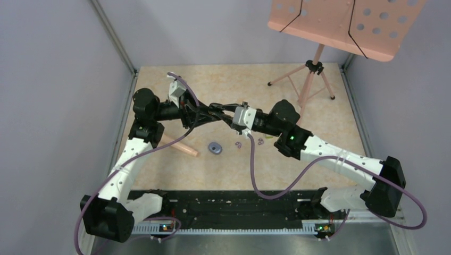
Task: Insert the wireless bluetooth earbuds into the charging case
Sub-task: Place the earbud in the charging case.
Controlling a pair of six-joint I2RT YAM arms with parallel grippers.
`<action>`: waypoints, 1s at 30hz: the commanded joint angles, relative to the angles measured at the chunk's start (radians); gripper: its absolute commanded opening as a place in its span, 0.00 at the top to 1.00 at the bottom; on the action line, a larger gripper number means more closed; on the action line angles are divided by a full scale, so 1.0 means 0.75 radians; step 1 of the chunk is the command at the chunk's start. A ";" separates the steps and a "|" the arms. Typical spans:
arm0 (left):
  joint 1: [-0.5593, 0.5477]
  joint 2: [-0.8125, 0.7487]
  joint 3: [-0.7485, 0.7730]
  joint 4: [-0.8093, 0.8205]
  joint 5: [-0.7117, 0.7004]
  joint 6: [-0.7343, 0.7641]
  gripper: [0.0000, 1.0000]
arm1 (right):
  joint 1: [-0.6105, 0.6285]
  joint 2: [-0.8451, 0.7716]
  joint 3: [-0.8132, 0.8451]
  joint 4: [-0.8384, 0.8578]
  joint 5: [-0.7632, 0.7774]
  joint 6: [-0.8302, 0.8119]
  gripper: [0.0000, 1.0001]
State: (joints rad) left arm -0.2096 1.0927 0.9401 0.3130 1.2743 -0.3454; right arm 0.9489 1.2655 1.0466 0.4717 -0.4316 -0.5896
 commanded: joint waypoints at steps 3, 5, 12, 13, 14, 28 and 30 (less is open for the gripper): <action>0.001 -0.038 0.011 0.090 -0.022 -0.020 1.00 | 0.017 0.022 0.030 0.041 0.042 0.035 1.00; 0.001 -0.038 0.016 0.091 -0.020 -0.019 1.00 | 0.015 0.024 0.028 0.036 0.043 0.035 1.00; 0.001 -0.033 0.025 0.119 -0.020 -0.026 1.00 | 0.015 0.036 0.035 0.002 0.062 0.079 1.00; 0.001 -0.034 0.024 0.120 -0.021 -0.026 1.00 | 0.015 0.036 0.035 -0.002 0.064 0.081 1.00; 0.001 -0.037 0.023 0.119 -0.018 -0.026 1.00 | 0.016 0.037 0.035 -0.003 0.066 0.081 1.00; 0.025 -0.053 0.004 0.160 -0.100 -0.112 1.00 | 0.016 0.037 0.019 0.010 0.115 0.100 1.00; 0.027 -0.053 0.002 0.168 -0.103 -0.120 1.00 | 0.017 0.040 0.014 0.029 0.132 0.111 1.00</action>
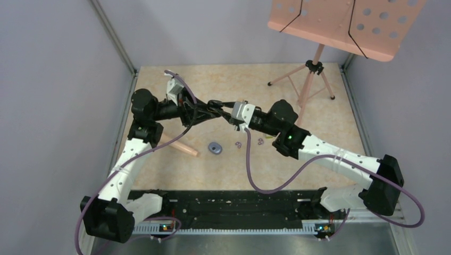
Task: Insert the wireless bluetooth earbuds into the charging case
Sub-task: Place the earbud in the charging case.
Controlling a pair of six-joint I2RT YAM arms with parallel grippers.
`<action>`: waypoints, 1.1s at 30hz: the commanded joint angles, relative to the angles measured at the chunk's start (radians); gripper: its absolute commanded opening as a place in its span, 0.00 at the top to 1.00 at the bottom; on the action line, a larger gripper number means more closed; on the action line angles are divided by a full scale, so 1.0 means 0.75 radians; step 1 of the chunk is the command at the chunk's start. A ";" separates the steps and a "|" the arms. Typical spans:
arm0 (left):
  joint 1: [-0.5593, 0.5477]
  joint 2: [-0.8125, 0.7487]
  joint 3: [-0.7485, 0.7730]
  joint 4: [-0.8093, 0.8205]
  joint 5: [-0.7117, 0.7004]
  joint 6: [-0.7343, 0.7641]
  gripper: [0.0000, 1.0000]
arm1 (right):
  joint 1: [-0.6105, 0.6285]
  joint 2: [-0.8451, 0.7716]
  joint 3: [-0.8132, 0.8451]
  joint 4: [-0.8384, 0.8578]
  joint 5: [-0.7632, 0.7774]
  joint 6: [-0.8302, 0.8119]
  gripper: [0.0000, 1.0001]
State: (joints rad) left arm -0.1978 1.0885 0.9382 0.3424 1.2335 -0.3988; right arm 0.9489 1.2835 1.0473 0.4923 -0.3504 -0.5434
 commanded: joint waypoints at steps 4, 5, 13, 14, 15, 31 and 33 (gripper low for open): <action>0.014 -0.050 0.005 0.152 -0.059 -0.064 1.00 | 0.017 0.020 0.005 0.015 0.026 0.061 1.00; 0.014 -0.049 0.007 0.160 -0.062 -0.068 1.00 | 0.016 0.022 0.006 0.015 0.025 0.064 1.00; 0.020 -0.048 0.002 0.198 -0.062 -0.086 1.00 | 0.018 0.023 0.006 0.014 0.029 0.070 1.00; 0.020 -0.046 0.003 0.199 -0.054 -0.084 1.00 | 0.017 0.024 0.007 0.024 0.029 0.074 1.00; 0.020 -0.045 0.003 0.198 -0.042 -0.086 1.00 | 0.018 0.024 0.008 0.033 0.027 0.078 1.00; 0.020 -0.042 0.013 0.173 -0.011 -0.086 1.00 | 0.030 0.078 0.030 0.152 -0.007 0.070 1.00; 0.020 -0.042 0.020 0.175 -0.015 -0.086 1.00 | 0.030 0.075 0.027 0.135 -0.014 0.076 1.00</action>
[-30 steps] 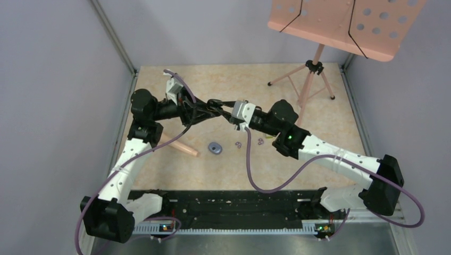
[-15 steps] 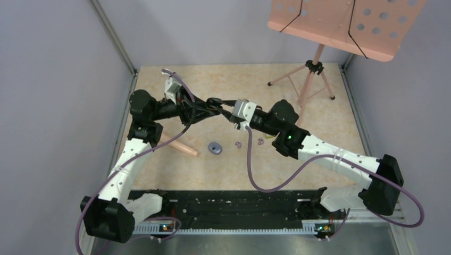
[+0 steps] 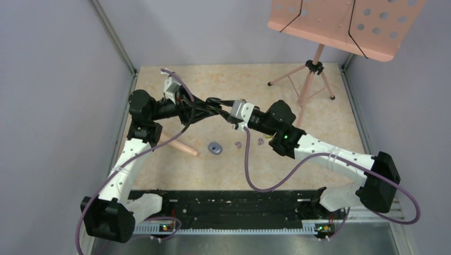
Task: Insert the wireless bluetooth earbuds into the charging case
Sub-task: Place the earbud in the charging case.
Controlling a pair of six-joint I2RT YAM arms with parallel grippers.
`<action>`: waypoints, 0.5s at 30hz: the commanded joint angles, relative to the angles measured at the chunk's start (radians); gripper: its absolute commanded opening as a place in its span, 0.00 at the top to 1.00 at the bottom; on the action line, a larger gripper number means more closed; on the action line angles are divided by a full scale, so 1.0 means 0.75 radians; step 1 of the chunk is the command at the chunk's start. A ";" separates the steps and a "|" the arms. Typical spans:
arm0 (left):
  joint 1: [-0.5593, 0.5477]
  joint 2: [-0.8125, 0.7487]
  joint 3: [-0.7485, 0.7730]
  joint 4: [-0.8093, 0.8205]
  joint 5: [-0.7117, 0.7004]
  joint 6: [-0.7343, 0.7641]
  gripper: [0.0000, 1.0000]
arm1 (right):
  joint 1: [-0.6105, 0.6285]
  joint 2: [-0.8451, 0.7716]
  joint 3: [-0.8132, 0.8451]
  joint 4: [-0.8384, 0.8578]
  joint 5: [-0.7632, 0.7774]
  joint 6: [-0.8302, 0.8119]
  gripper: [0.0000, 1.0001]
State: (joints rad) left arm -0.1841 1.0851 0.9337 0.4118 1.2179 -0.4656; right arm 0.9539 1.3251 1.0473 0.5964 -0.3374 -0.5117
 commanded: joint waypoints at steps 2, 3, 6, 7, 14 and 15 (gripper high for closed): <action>0.004 -0.038 0.031 0.086 0.002 0.005 1.00 | 0.025 0.015 0.027 -0.037 -0.045 0.034 1.00; 0.004 -0.037 0.033 0.090 0.001 0.004 1.00 | 0.024 0.013 0.024 -0.052 -0.049 0.036 1.00; 0.006 -0.039 0.032 0.093 -0.004 0.004 1.00 | 0.024 0.011 0.030 -0.098 -0.059 0.043 1.00; 0.007 -0.040 0.030 0.096 -0.006 0.005 1.00 | 0.023 0.009 0.032 -0.106 -0.058 0.044 1.00; 0.018 -0.048 0.022 0.105 -0.024 -0.004 1.00 | 0.025 -0.002 0.031 -0.131 -0.022 0.041 1.00; 0.020 -0.048 0.022 0.107 -0.023 -0.005 1.00 | 0.025 -0.004 0.027 -0.131 -0.011 0.041 1.00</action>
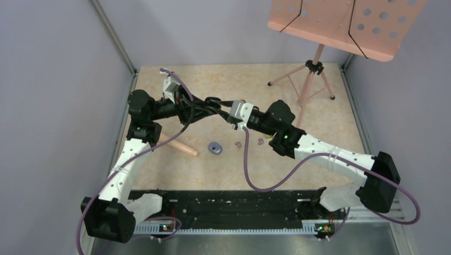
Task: Insert the wireless bluetooth earbuds into the charging case
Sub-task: Place the earbud in the charging case.
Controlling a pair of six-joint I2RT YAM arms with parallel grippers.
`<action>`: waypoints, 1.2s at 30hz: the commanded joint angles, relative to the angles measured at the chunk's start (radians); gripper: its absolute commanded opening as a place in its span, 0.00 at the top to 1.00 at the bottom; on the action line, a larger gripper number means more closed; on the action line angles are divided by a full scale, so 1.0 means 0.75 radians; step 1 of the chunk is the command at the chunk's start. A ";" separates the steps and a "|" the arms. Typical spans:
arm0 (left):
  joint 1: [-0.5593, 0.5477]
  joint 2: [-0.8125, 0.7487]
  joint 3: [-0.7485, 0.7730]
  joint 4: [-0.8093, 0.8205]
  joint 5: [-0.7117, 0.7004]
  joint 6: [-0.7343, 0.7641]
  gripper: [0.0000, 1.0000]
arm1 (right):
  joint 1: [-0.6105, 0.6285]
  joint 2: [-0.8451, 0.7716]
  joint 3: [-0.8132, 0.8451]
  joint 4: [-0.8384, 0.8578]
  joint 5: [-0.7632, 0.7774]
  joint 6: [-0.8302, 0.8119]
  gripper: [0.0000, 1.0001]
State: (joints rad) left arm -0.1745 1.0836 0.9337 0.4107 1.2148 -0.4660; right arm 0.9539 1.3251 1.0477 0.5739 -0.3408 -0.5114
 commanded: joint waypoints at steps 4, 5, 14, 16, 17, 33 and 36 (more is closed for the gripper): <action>0.008 -0.050 0.020 0.111 -0.016 -0.007 1.00 | 0.023 -0.012 0.020 -0.096 0.018 0.042 1.00; 0.010 -0.050 0.018 0.111 -0.017 -0.007 1.00 | 0.023 -0.011 0.022 -0.104 0.018 0.042 1.00; 0.010 -0.049 0.010 0.117 -0.002 0.006 1.00 | 0.023 -0.004 0.053 -0.176 -0.003 0.061 0.81; 0.010 -0.049 0.004 0.121 -0.002 0.008 1.00 | 0.024 -0.002 0.063 -0.196 -0.007 0.060 0.73; 0.009 -0.051 0.000 0.123 -0.002 0.008 1.00 | 0.024 -0.002 0.068 -0.209 -0.007 0.057 0.69; 0.008 -0.054 -0.034 0.122 -0.024 0.019 1.00 | -0.033 -0.088 0.210 -0.458 -0.131 0.084 0.40; 0.010 -0.045 -0.029 0.121 -0.026 0.022 1.00 | -0.094 -0.147 0.272 -0.626 -0.159 0.149 0.33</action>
State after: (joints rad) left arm -0.1673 1.0706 0.9047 0.4259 1.2217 -0.4606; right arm 0.9234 1.2934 1.1660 0.2989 -0.3756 -0.4767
